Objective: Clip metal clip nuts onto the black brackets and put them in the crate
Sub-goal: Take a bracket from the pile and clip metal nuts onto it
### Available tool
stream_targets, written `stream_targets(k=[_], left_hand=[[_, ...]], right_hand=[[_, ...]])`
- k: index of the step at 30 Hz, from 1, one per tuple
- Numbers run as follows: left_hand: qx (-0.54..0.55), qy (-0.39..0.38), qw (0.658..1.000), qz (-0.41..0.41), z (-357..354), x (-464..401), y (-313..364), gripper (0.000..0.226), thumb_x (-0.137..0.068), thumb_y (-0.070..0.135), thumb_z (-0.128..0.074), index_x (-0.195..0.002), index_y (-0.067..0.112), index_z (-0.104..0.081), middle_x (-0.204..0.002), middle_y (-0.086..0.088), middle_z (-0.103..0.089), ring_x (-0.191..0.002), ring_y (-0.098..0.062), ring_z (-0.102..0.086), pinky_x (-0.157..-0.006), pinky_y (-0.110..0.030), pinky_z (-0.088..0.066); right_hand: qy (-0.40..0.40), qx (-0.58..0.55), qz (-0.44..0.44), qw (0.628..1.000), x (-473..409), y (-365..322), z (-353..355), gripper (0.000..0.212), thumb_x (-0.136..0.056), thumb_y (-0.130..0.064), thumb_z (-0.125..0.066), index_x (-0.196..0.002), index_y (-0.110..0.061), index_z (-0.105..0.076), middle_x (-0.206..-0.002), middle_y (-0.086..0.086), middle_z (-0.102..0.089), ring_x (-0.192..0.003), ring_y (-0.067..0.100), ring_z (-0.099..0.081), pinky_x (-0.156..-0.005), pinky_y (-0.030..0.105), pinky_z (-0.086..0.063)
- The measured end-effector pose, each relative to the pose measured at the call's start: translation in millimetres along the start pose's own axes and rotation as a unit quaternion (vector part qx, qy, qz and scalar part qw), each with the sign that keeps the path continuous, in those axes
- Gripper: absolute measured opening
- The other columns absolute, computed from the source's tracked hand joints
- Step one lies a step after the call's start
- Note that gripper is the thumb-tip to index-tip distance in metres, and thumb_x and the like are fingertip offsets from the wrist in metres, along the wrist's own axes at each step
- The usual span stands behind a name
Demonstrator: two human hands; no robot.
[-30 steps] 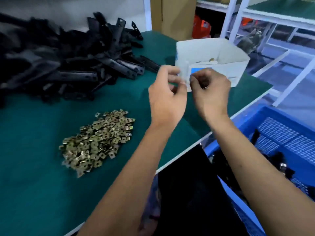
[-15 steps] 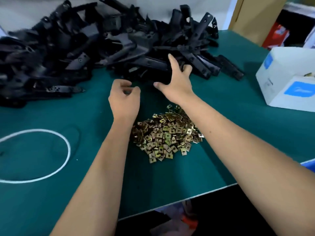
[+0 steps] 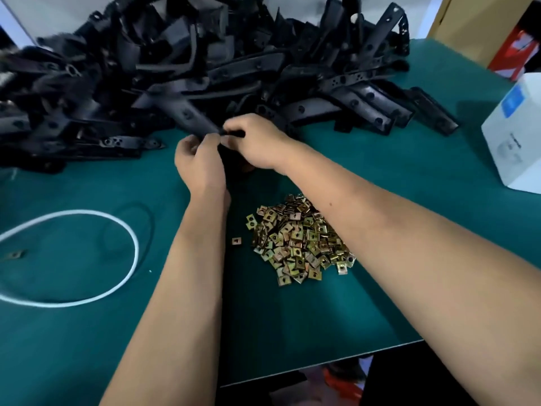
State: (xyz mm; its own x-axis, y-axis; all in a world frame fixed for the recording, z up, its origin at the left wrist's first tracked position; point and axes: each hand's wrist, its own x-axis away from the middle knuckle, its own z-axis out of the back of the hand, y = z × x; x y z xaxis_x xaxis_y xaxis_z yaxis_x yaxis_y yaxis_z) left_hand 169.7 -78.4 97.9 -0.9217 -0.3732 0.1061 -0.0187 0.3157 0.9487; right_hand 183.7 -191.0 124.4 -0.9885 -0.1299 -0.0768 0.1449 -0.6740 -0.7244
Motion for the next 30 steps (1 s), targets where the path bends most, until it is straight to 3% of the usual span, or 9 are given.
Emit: stream_targets(k=[5,8,10,14,17,20,24,27,30], left_hand=[[0.015,0.002,0.999,-0.043,4,-8,-4,0.017,-0.086,0.001,-0.075,-0.093,0.005,-0.059,-0.087,-0.007,-0.060,-0.073,-0.011,-0.057,-0.073,-0.024,-0.051],[-0.013,0.010,0.996,-0.085,0,-3,-5,0.024,-0.090,0.004,-0.073,-0.112,0.007,-0.064,-0.111,-0.008,-0.065,-0.082,-0.001,-0.062,-0.077,-0.011,-0.048],[0.013,-0.001,0.994,-0.105,-3,2,1,0.009,-0.095,0.013,-0.069,-0.103,0.011,-0.067,-0.107,-0.003,-0.065,-0.084,-0.005,-0.059,-0.081,-0.015,-0.048],[0.112,-0.026,0.992,-0.049,-4,12,17,0.020,-0.091,0.034,-0.076,-0.102,0.023,-0.064,-0.101,0.013,-0.073,-0.101,-0.008,-0.069,-0.096,-0.030,-0.055],[0.196,0.001,0.981,0.004,5,6,28,0.026,-0.095,0.013,-0.070,-0.114,-0.002,-0.061,-0.092,-0.008,-0.074,-0.083,-0.024,-0.067,-0.071,-0.033,-0.057],[0.257,-0.003,0.965,0.048,22,-5,37,0.003,-0.100,0.002,-0.055,-0.099,0.003,-0.057,-0.081,-0.006,-0.067,-0.058,-0.017,-0.055,-0.050,-0.025,-0.045],[0.318,-0.130,0.938,0.055,28,-3,42,0.019,-0.108,0.026,-0.046,-0.096,0.013,-0.053,-0.079,0.000,-0.055,-0.057,-0.012,-0.037,-0.055,-0.022,-0.032],[0.249,-0.232,0.940,0.017,21,7,51,0.059,-0.103,0.064,-0.033,-0.108,0.011,-0.057,-0.086,-0.005,-0.055,-0.067,-0.018,-0.039,-0.063,-0.029,-0.032],[0.045,-0.224,0.967,-0.112,13,18,49,0.066,-0.099,0.069,-0.023,-0.099,0.015,-0.060,-0.082,-0.006,-0.061,-0.072,-0.018,-0.049,-0.067,-0.031,-0.039]], right_hand=[[0.057,-0.255,-0.058,0.964,4,-5,17,0.016,-0.107,-0.011,-0.048,-0.109,-0.018,-0.062,-0.064,0.011,-0.068,-0.047,0.022,-0.064,-0.042,0.028,-0.051],[0.128,-0.312,-0.064,0.939,15,7,32,0.016,-0.108,-0.010,-0.046,-0.112,-0.017,-0.060,-0.063,0.012,-0.068,-0.046,0.022,-0.063,-0.041,0.027,-0.049],[0.123,-0.316,-0.036,0.940,27,13,35,0.015,-0.109,-0.010,-0.047,-0.110,-0.018,-0.061,-0.068,0.012,-0.070,-0.048,0.022,-0.062,-0.043,0.028,-0.049],[0.080,-0.154,0.063,0.983,51,15,24,0.015,-0.104,-0.012,-0.059,-0.113,-0.018,-0.069,-0.082,0.001,-0.074,-0.054,0.015,-0.067,-0.045,0.026,-0.051],[0.051,-0.031,0.103,0.993,66,14,22,0.028,-0.096,-0.027,-0.074,-0.123,-0.022,-0.073,-0.093,-0.012,-0.073,-0.074,0.000,-0.067,-0.066,0.013,-0.051],[-0.051,0.039,0.066,0.996,77,9,28,0.028,-0.088,-0.045,-0.079,-0.110,-0.027,-0.076,-0.091,-0.010,-0.074,-0.079,-0.002,-0.067,-0.075,0.023,-0.053],[-0.208,0.157,0.072,0.963,86,-4,22,0.035,-0.071,-0.057,-0.088,-0.095,-0.036,-0.074,-0.079,-0.017,-0.067,-0.071,-0.002,-0.061,-0.060,0.016,-0.046],[-0.230,0.184,0.079,0.952,82,-8,16,0.023,-0.076,-0.046,-0.088,-0.086,-0.035,-0.071,-0.077,-0.018,-0.065,-0.070,-0.004,-0.059,-0.060,0.017,-0.043],[-0.236,0.179,0.069,0.953,78,-4,16,0.017,-0.082,-0.037,-0.085,-0.081,-0.031,-0.070,-0.078,-0.015,-0.068,-0.072,-0.001,-0.061,-0.064,0.022,-0.045]])
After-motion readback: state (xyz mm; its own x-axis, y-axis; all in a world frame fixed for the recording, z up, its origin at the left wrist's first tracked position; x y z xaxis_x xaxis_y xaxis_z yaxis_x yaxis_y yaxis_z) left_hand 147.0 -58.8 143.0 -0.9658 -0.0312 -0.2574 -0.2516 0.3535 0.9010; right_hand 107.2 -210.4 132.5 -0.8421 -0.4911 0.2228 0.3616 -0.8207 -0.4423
